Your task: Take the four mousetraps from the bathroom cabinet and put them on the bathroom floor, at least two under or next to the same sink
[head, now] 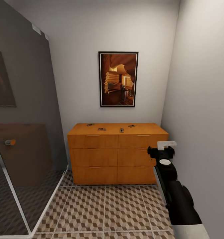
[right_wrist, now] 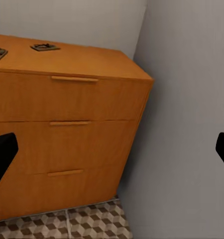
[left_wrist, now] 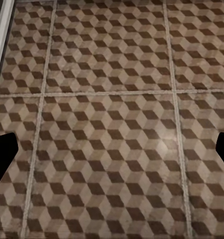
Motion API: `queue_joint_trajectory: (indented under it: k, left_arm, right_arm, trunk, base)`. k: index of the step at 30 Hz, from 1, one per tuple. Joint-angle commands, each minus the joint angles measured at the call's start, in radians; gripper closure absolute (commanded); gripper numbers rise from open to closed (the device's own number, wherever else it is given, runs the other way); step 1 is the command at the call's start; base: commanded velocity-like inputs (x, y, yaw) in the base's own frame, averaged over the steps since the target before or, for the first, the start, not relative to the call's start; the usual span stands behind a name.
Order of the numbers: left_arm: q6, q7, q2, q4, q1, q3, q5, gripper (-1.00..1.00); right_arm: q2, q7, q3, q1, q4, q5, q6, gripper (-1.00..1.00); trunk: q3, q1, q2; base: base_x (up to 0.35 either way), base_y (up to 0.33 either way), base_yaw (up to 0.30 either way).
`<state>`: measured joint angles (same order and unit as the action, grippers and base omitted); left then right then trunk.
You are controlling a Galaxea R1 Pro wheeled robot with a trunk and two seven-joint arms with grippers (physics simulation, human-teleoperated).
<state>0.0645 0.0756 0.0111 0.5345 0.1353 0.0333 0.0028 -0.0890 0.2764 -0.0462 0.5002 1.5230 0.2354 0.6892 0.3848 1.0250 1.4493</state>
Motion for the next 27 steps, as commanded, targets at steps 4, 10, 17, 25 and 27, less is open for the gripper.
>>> queue_joint_trajectory:
  k: [4, 10, 17, 25, 27]
  left_arm:
    - [0.003, 0.005, 0.0, -0.006, 0.001, 0.004, 0.0, -1.0]
    - [0.003, 0.005, 0.0, -0.009, 0.001, 0.002, 0.0, -1.0]
    - [0.003, 0.005, 0.0, -0.015, 0.001, 0.002, -0.001, -1.0]
    - [0.003, 0.004, 0.0, -0.016, 0.0, 0.002, -0.001, -1.0]
    - [0.003, 0.004, -0.001, -0.017, 0.001, 0.002, -0.001, -1.0]
  right_arm:
    - [0.0, 0.001, -0.001, 0.084, -0.06, 0.002, 0.03, -1.0]
    - [0.004, -0.059, -0.001, 0.277, -0.264, 0.002, 0.044, -1.0]
    - [0.033, -0.237, 0.0, 0.502, -0.547, 0.004, 0.042, -1.0]
    - [0.063, -0.289, 0.001, 0.669, -0.723, 0.003, 0.04, -1.0]
    - [0.078, -0.307, 0.001, 0.703, -0.766, 0.003, 0.04, -1.0]
  trunk:
    - [0.001, 0.0, 0.001]
    - [0.001, 0.0, 0.001]
    - [0.001, 0.0, 0.001]
    - [0.001, 0.0, 0.001]
    - [0.001, 0.0, 0.001]
  base:
    - [0.0, 0.0, 0.0]
    - [0.0, 0.0, 0.0]
    - [0.0, 0.0, 0.0]
    - [0.0, 0.0, 0.0]
    - [0.0, 0.0, 0.0]
